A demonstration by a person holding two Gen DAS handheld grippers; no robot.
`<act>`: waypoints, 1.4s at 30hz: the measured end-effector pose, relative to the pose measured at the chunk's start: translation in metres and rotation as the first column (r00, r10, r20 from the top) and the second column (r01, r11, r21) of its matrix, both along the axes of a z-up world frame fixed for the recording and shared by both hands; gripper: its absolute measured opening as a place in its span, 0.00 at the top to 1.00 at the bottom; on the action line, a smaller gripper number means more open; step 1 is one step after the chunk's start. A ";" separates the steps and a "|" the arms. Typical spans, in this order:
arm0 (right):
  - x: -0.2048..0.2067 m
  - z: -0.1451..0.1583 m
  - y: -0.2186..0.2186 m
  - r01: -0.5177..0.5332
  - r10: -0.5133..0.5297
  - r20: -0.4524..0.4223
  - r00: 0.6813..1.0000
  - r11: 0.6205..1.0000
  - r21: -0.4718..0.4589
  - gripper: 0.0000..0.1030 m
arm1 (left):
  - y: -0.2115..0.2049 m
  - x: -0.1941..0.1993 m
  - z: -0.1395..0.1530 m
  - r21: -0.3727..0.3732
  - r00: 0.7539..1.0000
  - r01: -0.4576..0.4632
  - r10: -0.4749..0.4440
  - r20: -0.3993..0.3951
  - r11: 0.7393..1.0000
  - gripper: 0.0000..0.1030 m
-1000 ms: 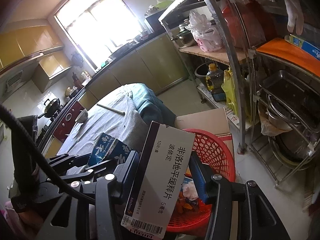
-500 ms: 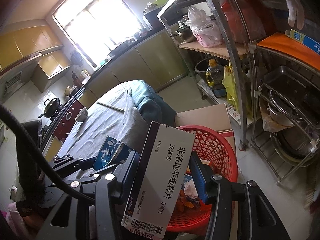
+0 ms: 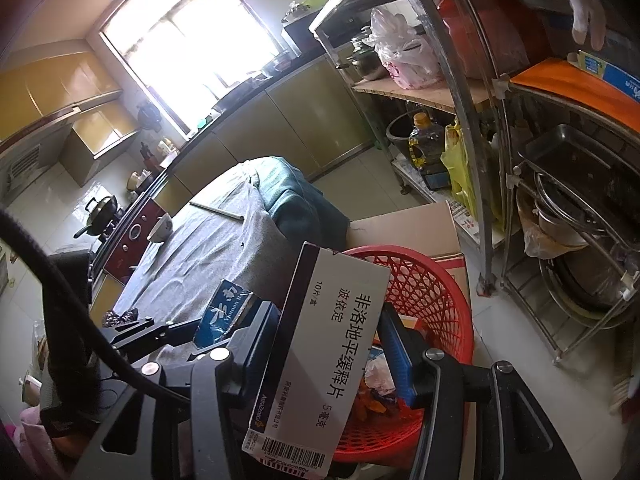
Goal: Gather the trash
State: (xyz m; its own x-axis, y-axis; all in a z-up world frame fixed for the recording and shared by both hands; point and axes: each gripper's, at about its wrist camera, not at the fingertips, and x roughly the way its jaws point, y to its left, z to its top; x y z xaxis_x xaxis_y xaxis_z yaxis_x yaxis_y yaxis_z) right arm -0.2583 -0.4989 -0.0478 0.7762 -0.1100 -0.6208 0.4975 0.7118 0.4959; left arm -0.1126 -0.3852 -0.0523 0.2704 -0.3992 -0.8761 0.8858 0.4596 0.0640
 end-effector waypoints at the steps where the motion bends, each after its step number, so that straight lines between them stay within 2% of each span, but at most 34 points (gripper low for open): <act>1: 0.000 0.000 0.000 0.001 -0.001 -0.001 1.000 1.000 0.002 0.47 | 0.000 0.000 -0.001 0.001 1.000 0.001 -0.001 -0.002 1.000 0.54; 42: -0.002 -0.017 -0.011 0.026 -0.025 -0.025 0.999 0.998 0.050 0.46 | -0.010 -0.001 -0.024 0.049 0.998 0.044 -0.041 -0.054 0.998 0.54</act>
